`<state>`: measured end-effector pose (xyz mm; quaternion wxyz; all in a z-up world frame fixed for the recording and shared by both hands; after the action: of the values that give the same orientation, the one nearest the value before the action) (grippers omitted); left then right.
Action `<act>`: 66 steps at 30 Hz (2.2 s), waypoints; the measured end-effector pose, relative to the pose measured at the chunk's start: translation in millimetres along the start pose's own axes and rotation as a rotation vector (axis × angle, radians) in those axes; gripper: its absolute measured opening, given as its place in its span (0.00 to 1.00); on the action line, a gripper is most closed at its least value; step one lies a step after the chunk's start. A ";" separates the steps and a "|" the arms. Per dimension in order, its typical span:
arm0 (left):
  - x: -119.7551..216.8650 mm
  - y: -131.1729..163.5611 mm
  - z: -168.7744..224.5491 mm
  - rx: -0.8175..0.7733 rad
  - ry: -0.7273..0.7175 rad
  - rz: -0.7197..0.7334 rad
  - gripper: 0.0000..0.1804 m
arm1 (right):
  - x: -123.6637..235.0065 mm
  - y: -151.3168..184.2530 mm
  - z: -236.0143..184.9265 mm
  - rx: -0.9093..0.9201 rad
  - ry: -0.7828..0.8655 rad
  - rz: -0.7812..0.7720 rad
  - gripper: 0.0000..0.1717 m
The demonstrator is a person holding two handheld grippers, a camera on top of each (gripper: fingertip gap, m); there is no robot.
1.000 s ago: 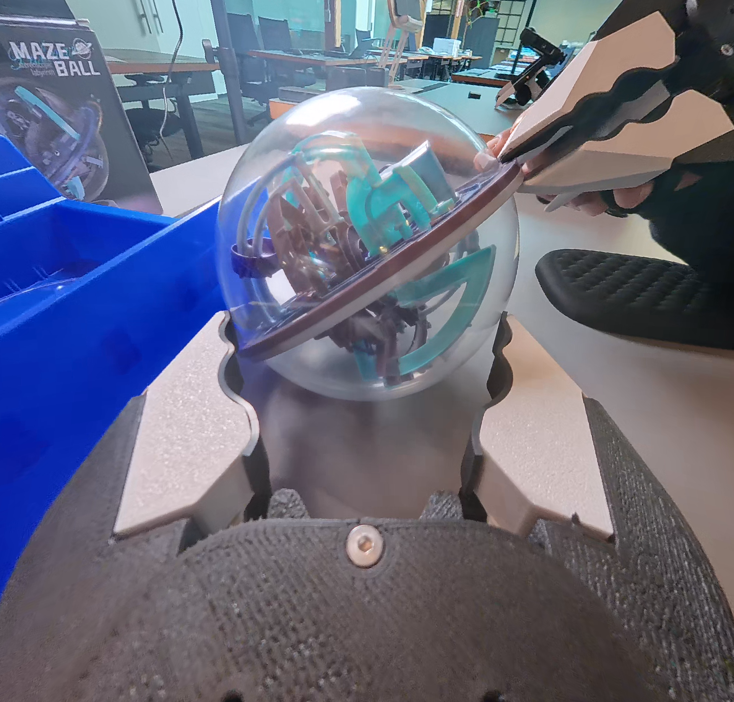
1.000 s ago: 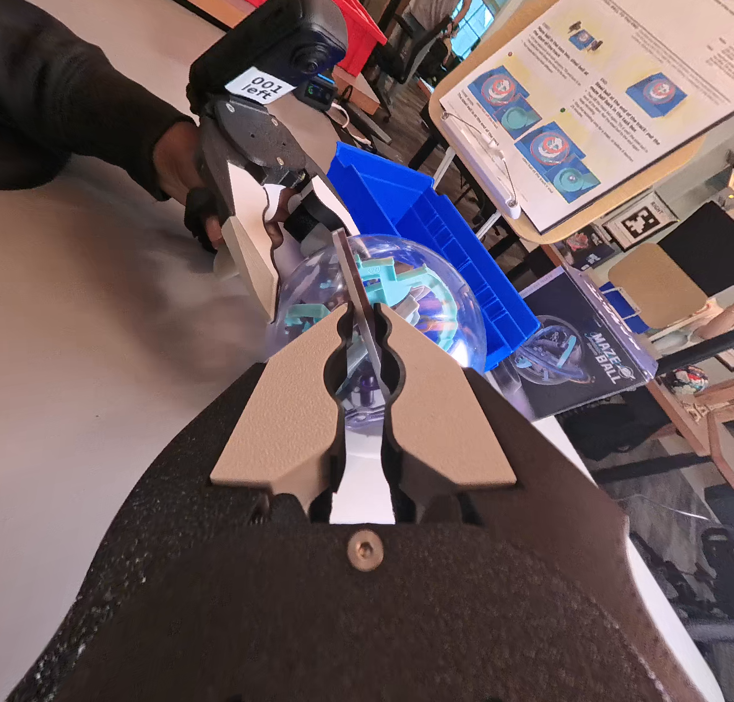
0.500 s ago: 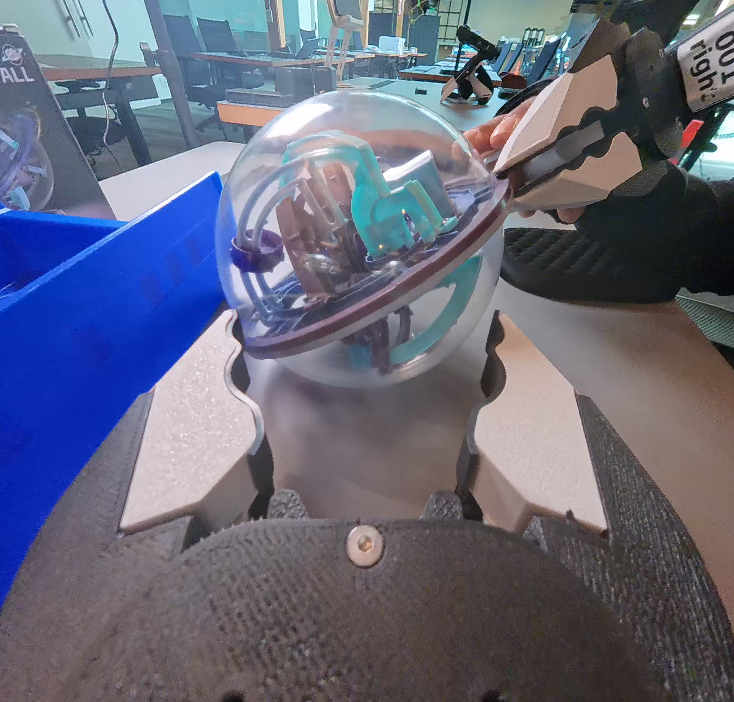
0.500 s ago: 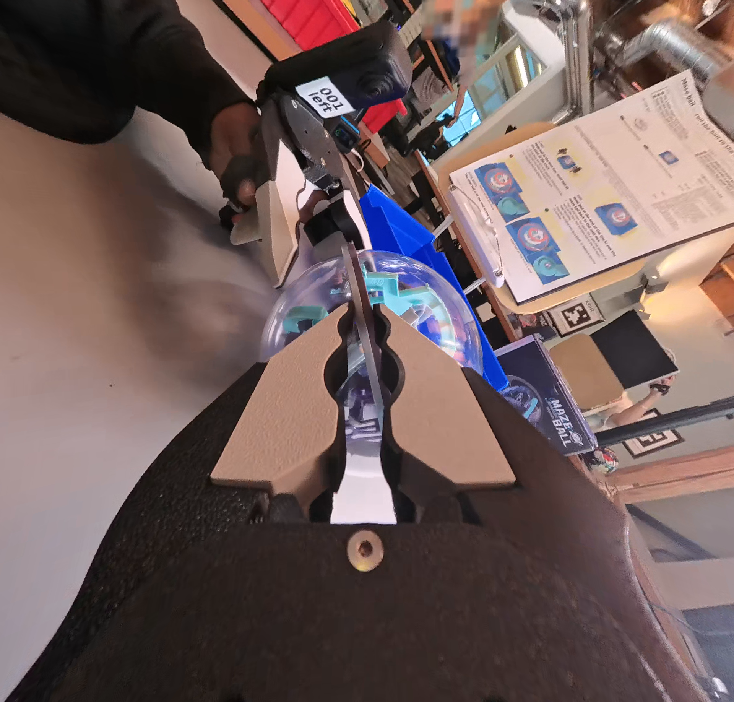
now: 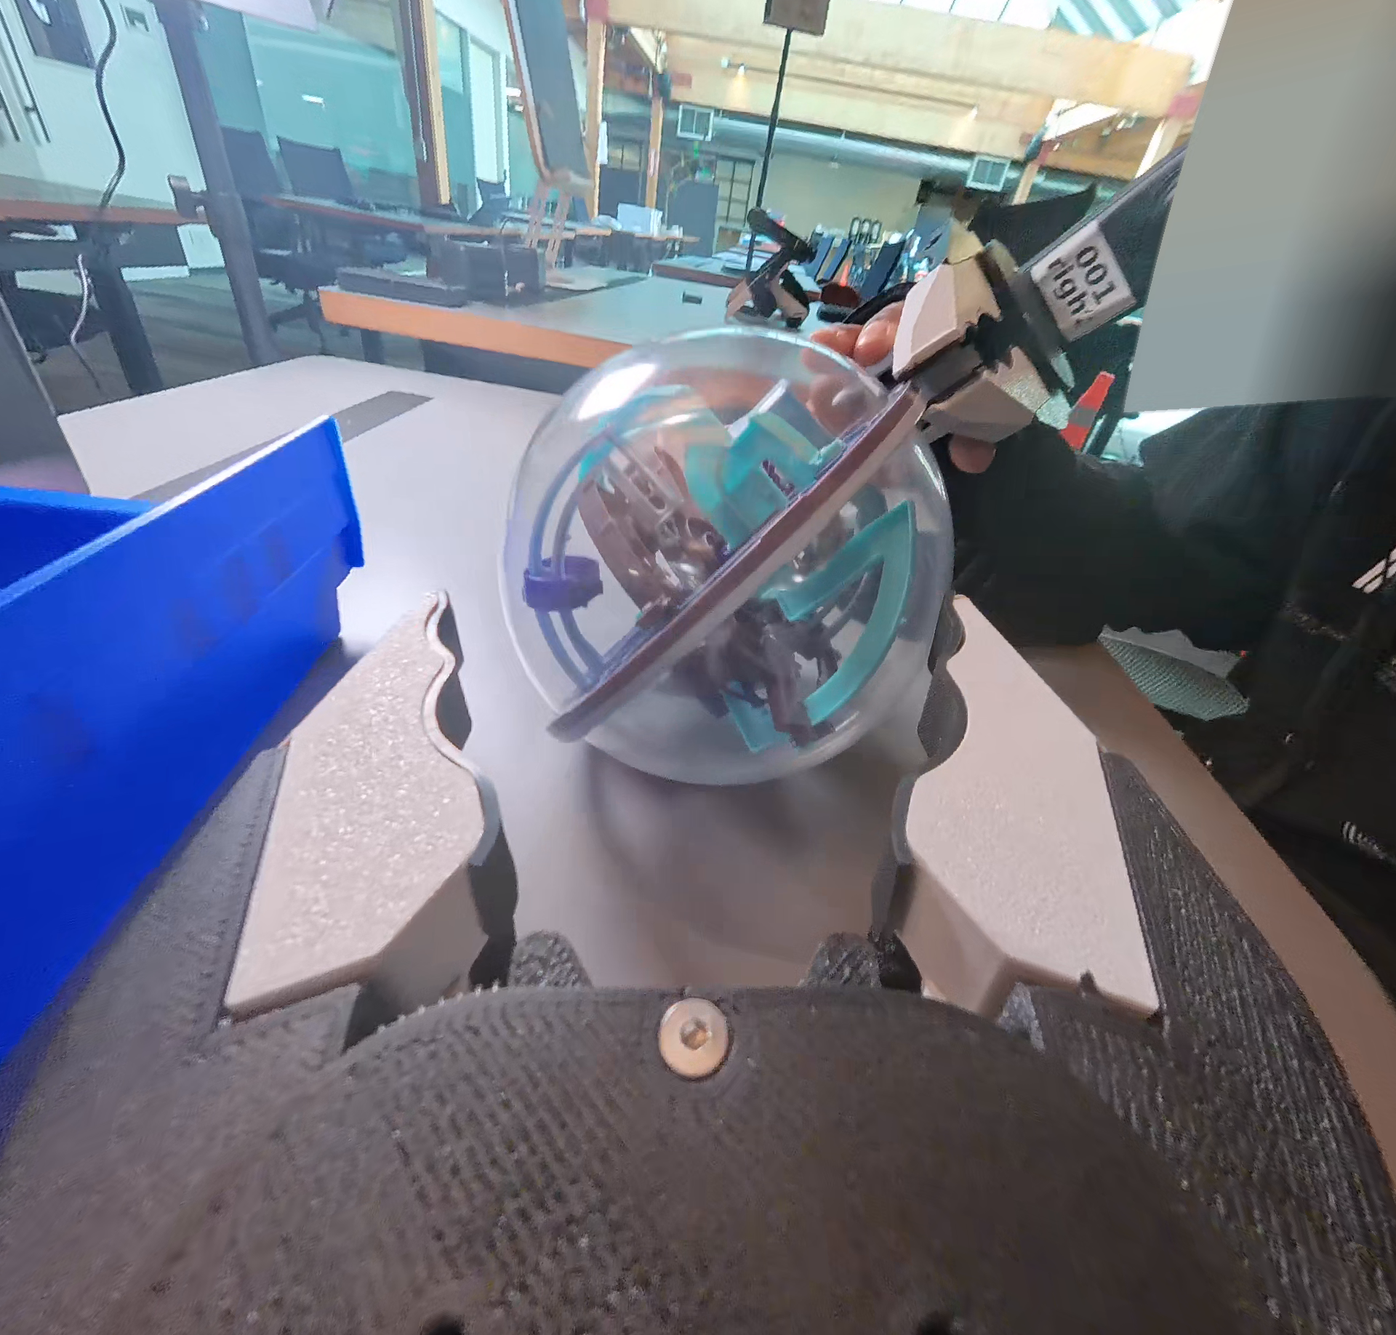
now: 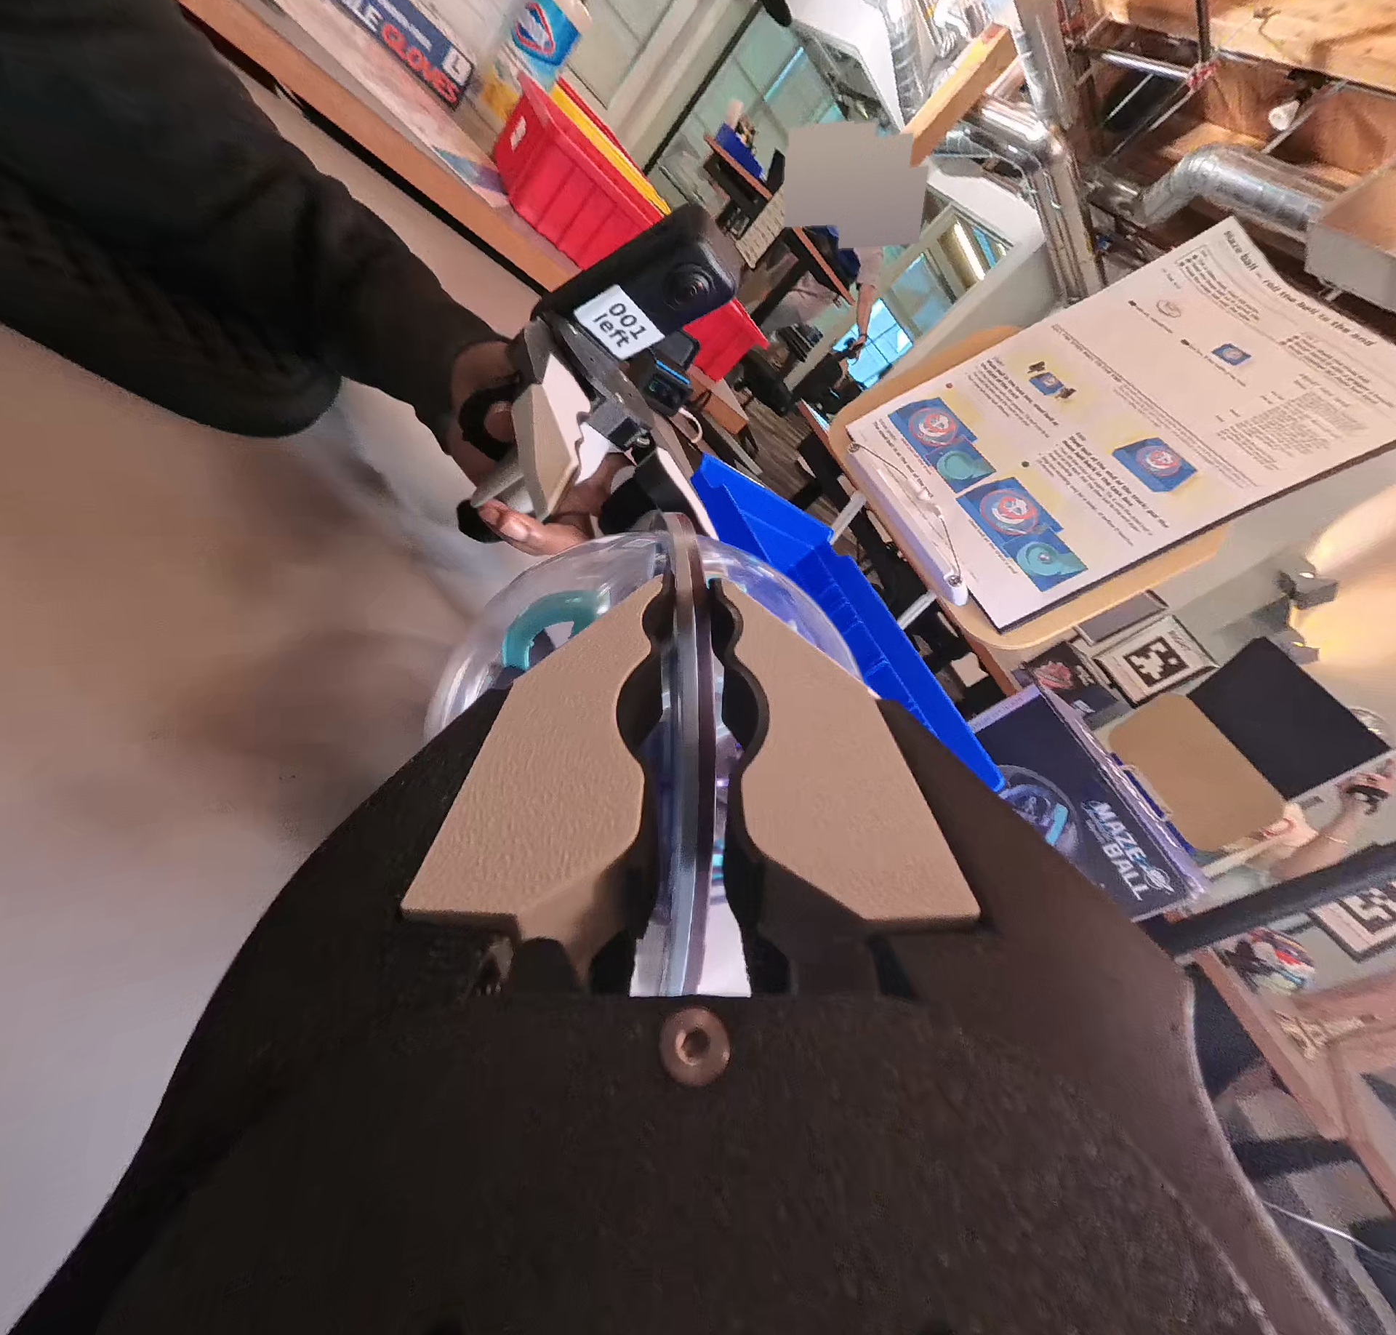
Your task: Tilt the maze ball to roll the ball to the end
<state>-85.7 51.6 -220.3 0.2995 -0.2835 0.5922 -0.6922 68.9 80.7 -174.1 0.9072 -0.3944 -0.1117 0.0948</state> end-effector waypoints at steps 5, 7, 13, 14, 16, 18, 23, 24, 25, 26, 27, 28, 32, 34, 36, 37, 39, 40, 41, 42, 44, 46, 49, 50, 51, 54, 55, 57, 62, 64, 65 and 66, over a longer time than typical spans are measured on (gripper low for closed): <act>-6.1 -1.1 10.8 -0.018 0.005 0.014 0.64 | 4.1 -2.7 -1.1 -0.024 -0.027 0.040 0.04; -7.5 -1.1 14.9 -0.033 0.008 0.016 0.61 | 5.6 -2.2 -0.2 -0.028 -0.024 0.046 0.04; -9.0 1.8 17.9 -0.069 -0.004 0.008 0.53 | 11.0 5.5 9.3 -0.066 0.026 0.048 0.04; -8.8 2.0 17.4 -0.071 -0.007 0.007 0.52 | 11.5 6.3 10.3 -0.070 0.032 0.049 0.04; -8.3 2.9 15.7 -0.071 -0.014 0.003 0.50 | 11.7 7.9 11.6 -0.066 0.049 0.047 0.04; -7.4 3.6 14.6 -0.073 -0.017 0.007 0.49 | 11.6 8.8 12.3 -0.059 0.064 0.045 0.04; -5.1 4.0 12.2 -0.060 -0.011 0.011 0.45 | 12.0 9.6 12.4 -0.037 0.090 0.037 0.04; -4.7 3.9 11.8 -0.059 -0.012 0.012 0.44 | 12.1 9.8 12.6 -0.035 0.094 0.036 0.04; -4.4 3.9 11.2 -0.059 -0.013 0.012 0.42 | 12.3 10.3 12.8 -0.033 0.100 0.033 0.04; -3.7 3.8 10.6 -0.060 -0.014 0.013 0.40 | 12.6 10.9 13.3 -0.032 0.106 0.031 0.04; -2.8 3.6 9.7 -0.062 -0.013 0.014 0.37 | 13.1 11.5 13.9 -0.032 0.111 0.028 0.04; -1.7 3.3 8.9 -0.062 -0.012 0.015 0.33 | 13.6 12.2 14.4 -0.033 0.116 0.027 0.04; 1.0 4.1 5.5 -0.081 -0.023 0.009 0.16 | 14.8 14.2 15.7 -0.048 0.124 0.026 0.04; 1.2 5.5 4.7 -0.108 -0.042 0.001 0.07 | 14.6 14.8 16.2 -0.053 0.129 0.026 0.04; 0.9 6.6 5.3 -0.136 -0.050 -0.003 0.06 | 14.6 15.3 17.1 -0.064 0.137 0.031 0.04; 0.7 6.4 5.4 -0.140 -0.053 -0.002 0.06 | 14.8 15.2 17.5 -0.071 0.141 0.037 0.03; 0.6 6.2 4.6 -0.148 -0.065 -0.005 0.06 | 16.5 13.6 19.8 -0.094 0.156 0.063 0.03; 0.7 5.8 3.0 -0.147 -0.080 -0.007 0.05 | 18.5 12.4 22.3 -0.117 0.164 0.084 0.05; 0.7 6.0 1.4 -0.147 -0.093 -0.014 0.05 | 21.5 11.4 26.0 -0.153 0.172 0.111 0.09; 1.0 6.5 -0.2 -0.145 -0.102 -0.021 0.05 | 25.6 11.3 31.8 -0.209 0.183 0.145 0.16; 1.2 7.4 -2.9 -0.133 -0.113 -0.031 0.05 | 36.3 18.2 47.8 -0.369 0.213 0.195 0.31; 1.5 7.7 -5.7 -0.114 -0.128 -0.037 0.05 | 46.2 34.7 61.6 -0.535 0.227 0.207 0.44; 2.8 9.9 -12.2 -0.085 -0.159 -0.054 0.06 | 53.4 68.7 69.0 -0.777 0.194 0.187 0.56; 3.7 11.2 -15.7 -0.073 -0.176 -0.063 0.06 | 52.9 80.1 67.0 -0.855 0.159 0.172 0.59; 4.8 12.7 -20.0 -0.059 -0.197 -0.071 0.05 | 50.9 90.7 62.3 -0.923 0.112 0.148 0.62; 9.6 10.2 -29.5 0.023 -0.219 -0.034 0.10 | 38.5 111.6 36.7 -1.029 -0.064 0.044 0.66; 11.6 6.5 -30.5 0.063 -0.202 0.012 0.25 | 33.2 114.5 28.5 -1.029 -0.104 0.009 0.67; 11.7 3.1 -30.4 0.208 -0.137 0.049 0.54 | 23.2 114.0 14.8 -1.006 -0.170 -0.040 0.68; -13.7 22.3 -9.9 0.308 -0.002 -0.131 0.69 | -4.7 106.5 -7.8 -0.936 -0.268 -0.135 0.71; -22.7 27.2 -2.8 0.265 -0.011 -0.184 0.80 | -16.1 100.6 -12.2 -0.868 -0.263 -0.153 0.71; -22.8 27.2 -0.8 0.220 -0.014 -0.190 0.82 | -20.0 98.4 -14.1 -0.809 -0.245 -0.171 0.74; -20.7 25.4 0.7 0.156 -0.019 -0.178 0.83 | -22.8 96.2 -15.9 -0.739 -0.223 -0.188 0.75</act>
<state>-69.5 63.7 -246.2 0.2635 -0.3172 0.5063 -0.7574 43.5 128.3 -258.5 0.6910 -0.6698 -0.2717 0.0070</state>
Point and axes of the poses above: each gripper's, where its closed fingertips meet, x back along the fingers, y out of its underside, z = x × y across the jaws, the point moved 5 cm from there along x, back along the fingers, and after that the axes turned 7 degrees about -y, right-handed, at the moved point
